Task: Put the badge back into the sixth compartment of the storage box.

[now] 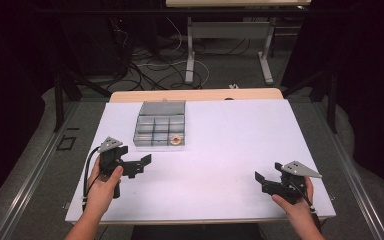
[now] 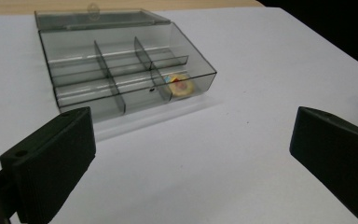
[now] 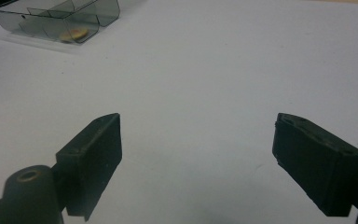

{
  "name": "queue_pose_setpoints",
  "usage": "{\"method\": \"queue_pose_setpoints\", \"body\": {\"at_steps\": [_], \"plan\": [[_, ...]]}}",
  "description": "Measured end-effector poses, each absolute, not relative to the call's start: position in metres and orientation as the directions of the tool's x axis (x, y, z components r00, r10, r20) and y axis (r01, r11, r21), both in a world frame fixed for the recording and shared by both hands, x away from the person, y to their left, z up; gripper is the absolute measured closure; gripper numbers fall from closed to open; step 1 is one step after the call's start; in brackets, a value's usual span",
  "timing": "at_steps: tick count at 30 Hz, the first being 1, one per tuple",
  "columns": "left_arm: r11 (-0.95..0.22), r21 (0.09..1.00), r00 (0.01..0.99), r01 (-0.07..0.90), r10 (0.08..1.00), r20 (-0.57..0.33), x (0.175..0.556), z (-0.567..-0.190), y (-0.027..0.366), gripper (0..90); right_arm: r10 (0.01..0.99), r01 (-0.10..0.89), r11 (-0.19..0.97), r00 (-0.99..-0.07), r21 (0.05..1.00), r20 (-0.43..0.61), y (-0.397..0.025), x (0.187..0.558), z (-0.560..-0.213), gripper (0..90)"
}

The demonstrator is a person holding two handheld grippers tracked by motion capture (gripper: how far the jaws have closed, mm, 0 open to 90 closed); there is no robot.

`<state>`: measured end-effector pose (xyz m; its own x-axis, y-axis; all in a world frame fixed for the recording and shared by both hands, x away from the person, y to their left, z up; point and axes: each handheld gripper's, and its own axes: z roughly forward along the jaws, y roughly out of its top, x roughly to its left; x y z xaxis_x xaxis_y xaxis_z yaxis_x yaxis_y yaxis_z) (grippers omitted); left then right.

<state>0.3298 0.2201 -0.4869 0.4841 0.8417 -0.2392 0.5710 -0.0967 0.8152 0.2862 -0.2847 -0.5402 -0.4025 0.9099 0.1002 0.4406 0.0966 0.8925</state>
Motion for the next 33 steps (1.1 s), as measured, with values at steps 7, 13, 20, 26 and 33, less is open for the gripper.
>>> {"method": "queue_pose_setpoints", "body": {"at_steps": [7,13,20,26,33], "plan": [[-0.072,0.797,0.435,0.6,0.865,-0.249,0.321,-0.502,0.24,0.6,0.911,0.451,0.087,-0.398,0.888,0.113,-0.286,0.286,-0.54,14.9],[-0.046,0.787,0.403,0.616,0.876,-0.265,0.318,-0.516,0.249,0.6,0.912,0.467,0.102,-0.396,0.878,0.105,-0.287,0.285,-0.539,14.9],[-0.011,0.791,0.362,0.612,0.893,-0.268,0.318,-0.525,0.254,0.7,0.912,0.453,0.102,-0.398,0.886,0.099,-0.287,0.286,-0.54,14.9],[-0.028,0.781,0.347,0.624,0.906,-0.244,0.319,-0.532,0.261,0.7,0.912,0.455,0.095,-0.396,0.886,0.106,-0.288,0.286,-0.54,14.9],[-0.023,0.782,0.321,0.623,0.919,-0.229,0.32,-0.54,0.267,0.7,0.911,0.457,0.091,-0.397,0.885,0.111,-0.288,0.286,-0.54,14.9]]}}
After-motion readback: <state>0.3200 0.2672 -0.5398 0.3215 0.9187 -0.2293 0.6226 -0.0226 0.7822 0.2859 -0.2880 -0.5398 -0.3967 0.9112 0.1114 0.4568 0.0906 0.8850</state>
